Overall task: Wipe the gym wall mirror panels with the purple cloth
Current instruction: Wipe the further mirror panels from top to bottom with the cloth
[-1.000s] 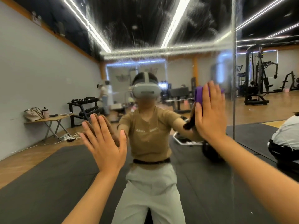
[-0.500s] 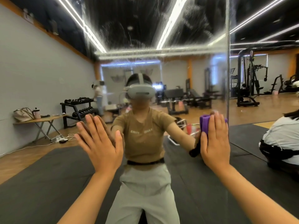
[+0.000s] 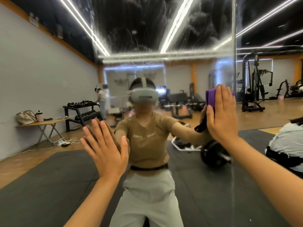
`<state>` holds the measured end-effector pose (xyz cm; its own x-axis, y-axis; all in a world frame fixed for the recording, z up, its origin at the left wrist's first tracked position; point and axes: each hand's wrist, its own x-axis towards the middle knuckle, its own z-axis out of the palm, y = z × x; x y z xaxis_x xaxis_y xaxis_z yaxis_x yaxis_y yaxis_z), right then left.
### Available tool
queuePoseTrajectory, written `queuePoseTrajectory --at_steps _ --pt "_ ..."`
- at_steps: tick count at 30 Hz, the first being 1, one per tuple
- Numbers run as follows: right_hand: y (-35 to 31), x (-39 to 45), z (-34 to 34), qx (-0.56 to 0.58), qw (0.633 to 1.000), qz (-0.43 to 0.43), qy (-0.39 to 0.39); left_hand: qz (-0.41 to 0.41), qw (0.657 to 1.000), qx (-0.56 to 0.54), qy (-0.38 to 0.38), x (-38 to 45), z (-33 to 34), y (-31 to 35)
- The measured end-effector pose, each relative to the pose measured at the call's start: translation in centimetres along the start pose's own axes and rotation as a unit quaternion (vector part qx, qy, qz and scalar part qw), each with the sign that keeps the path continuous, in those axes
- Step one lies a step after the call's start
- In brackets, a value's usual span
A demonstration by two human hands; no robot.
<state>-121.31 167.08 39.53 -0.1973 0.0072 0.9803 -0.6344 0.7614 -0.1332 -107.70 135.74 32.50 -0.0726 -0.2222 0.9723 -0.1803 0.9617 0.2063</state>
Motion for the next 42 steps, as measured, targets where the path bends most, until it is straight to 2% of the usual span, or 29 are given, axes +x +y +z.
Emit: queuePoseTrajectory --at_steps 4,8,10,14,17,20,25,28,33,38,42 --pt "0.1 1.1 -0.3 0.003 1.000 -0.013 0.010 0.010 1.000 0.002 -0.001 -0.1 -0.1 -0.1" --pt "0.7 -4.4 0.9 0.007 0.999 -0.001 0.034 0.016 1.000 0.003 -0.008 -0.2 -0.3 -0.4" --pt "1.0 -8.0 1.5 -0.001 0.999 0.004 0.032 0.045 0.999 0.015 -0.022 -0.6 -0.5 -0.7" --pt "2.0 -15.4 2.2 -0.016 0.999 -0.039 -0.011 0.098 0.993 0.039 -0.047 -2.2 -0.8 -1.6" --pt "3.2 -19.9 2.0 -0.029 0.996 -0.072 -0.050 0.093 0.994 0.037 -0.051 -2.4 -1.0 -1.6" --pt "3.5 -22.0 1.7 -0.039 0.995 -0.062 -0.070 0.088 0.994 0.035 -0.062 -2.4 -1.2 -1.5" --pt "2.8 -19.3 1.2 -0.031 0.996 -0.051 -0.069 0.091 0.993 0.036 -0.070 -2.4 -1.4 -1.7" --pt "1.9 -13.6 0.9 -0.007 0.998 -0.019 -0.055 0.089 0.993 0.031 -0.074 -2.4 -1.4 -1.6" --pt "0.8 -4.7 0.2 -0.004 0.999 -0.021 -0.038 0.082 0.994 0.019 -0.075 -2.6 -1.5 -1.7" --pt "1.0 -8.6 1.3 0.010 1.000 -0.020 -0.005 0.091 0.993 0.009 -0.080 -4.3 -1.3 -1.6" --pt "2.0 -16.3 2.2 -0.009 0.998 -0.045 -0.036 0.100 0.992 0.004 -0.081 -6.1 -1.1 -2.2"
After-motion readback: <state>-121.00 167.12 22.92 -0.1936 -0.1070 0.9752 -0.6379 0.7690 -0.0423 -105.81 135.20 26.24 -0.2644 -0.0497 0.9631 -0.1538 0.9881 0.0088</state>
